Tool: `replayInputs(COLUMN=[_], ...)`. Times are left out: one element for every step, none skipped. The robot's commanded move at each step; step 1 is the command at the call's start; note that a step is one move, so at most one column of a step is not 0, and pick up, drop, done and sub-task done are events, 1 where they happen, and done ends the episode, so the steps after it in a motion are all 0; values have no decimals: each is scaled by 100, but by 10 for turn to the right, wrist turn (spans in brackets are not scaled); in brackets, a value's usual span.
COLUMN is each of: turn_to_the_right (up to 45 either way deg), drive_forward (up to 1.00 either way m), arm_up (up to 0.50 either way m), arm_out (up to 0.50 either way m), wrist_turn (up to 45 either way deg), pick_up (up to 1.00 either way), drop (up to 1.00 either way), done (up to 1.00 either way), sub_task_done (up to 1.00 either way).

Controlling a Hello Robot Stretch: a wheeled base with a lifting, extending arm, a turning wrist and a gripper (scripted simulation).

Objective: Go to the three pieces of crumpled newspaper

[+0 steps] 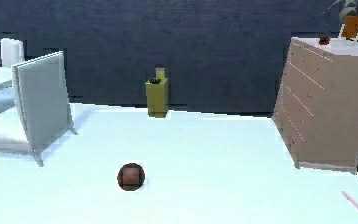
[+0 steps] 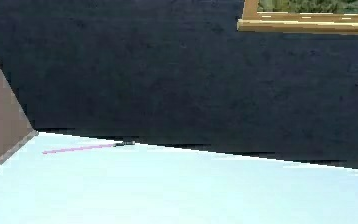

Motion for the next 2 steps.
replayInputs(turn_to_the_right=[0,-450], drive_forward=[35,0], arm_up=[0,0], arm_out=[0,0], wrist_turn=[0,0], pick_up=[0,0], drop=[0,0], done=[0,0], sub_task_done=[0,0])
